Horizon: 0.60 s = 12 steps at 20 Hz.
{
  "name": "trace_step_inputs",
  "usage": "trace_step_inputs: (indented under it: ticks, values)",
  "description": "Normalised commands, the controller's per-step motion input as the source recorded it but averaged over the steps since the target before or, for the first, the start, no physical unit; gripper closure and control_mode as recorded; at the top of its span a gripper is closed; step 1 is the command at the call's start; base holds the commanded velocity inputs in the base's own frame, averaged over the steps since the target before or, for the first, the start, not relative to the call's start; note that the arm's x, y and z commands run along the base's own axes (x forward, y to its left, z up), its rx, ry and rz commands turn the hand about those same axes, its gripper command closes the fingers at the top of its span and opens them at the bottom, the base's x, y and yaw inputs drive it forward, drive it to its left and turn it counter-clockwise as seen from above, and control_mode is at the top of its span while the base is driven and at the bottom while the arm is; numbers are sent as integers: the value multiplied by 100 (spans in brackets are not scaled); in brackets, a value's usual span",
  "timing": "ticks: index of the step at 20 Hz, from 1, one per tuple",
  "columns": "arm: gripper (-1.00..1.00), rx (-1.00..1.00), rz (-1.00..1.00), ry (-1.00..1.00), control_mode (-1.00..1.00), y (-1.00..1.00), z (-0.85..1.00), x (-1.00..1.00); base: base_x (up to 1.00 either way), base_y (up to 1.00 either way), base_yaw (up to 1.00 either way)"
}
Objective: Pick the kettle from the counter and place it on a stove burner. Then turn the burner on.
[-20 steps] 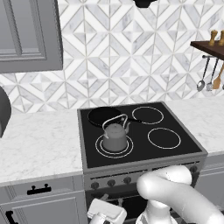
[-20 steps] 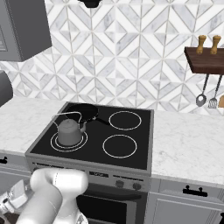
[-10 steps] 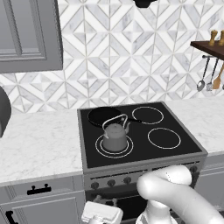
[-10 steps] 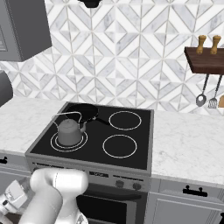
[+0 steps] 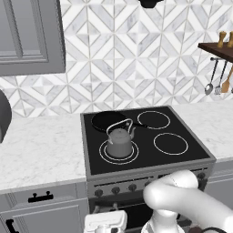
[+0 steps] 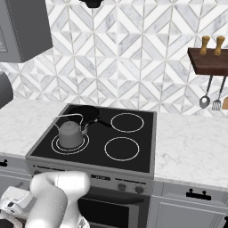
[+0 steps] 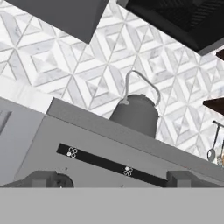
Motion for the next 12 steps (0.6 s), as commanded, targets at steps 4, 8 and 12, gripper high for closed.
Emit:
trace_step_inputs:
  ticks: [4,8,12]
  values:
    - [-100,4,3,1,-100,7,0,4,0,0,0]
    - [-100,3,0,0,-100,0,0,26,0,0,0]
    - [-100,5,0,0,-100,0,0,35,0,0,0]
